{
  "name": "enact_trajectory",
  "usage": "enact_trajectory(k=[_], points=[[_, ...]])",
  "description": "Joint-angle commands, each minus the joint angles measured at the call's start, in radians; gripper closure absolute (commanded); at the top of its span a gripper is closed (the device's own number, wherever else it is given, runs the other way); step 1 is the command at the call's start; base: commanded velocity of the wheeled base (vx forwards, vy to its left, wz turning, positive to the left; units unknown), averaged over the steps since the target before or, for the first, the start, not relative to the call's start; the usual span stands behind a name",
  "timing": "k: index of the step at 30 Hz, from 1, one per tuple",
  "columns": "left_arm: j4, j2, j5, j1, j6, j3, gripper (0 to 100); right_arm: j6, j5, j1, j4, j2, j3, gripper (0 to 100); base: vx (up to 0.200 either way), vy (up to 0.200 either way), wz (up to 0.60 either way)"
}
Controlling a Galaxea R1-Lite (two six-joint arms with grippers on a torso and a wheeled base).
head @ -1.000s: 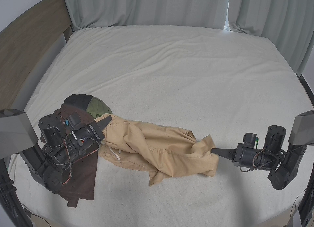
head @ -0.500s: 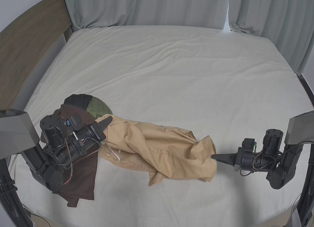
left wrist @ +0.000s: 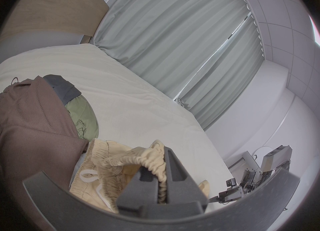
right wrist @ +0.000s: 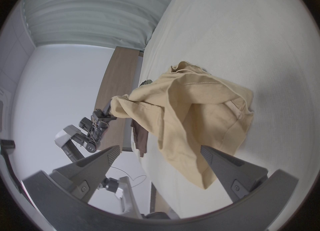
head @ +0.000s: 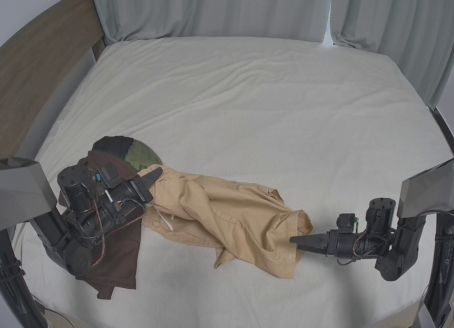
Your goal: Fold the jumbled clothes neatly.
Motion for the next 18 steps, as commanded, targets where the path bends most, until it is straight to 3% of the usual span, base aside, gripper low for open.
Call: enact_trajectory(k=[1, 9, 18], points=[[-0.001, -0.002, 0.000, -0.001, -0.001, 0.001, 100, -0.053, -0.030, 0.004, 0.001, 0.063, 0.000, 0, 0.000, 0.000, 0.00], [-0.001, -0.005, 0.000, -0.001, -0.001, 0.007, 100, -0.110, -0.076, 0.060, 0.001, 0.099, -0.018, 0, 0.000, 0.000, 0.00], [-0.001, -0.002, -0.001, -0.001, -0.001, 0.007, 100, -0.112, -0.079, 0.122, -0.002, 0.073, -0.052, 0, 0.000, 0.000, 0.00]])
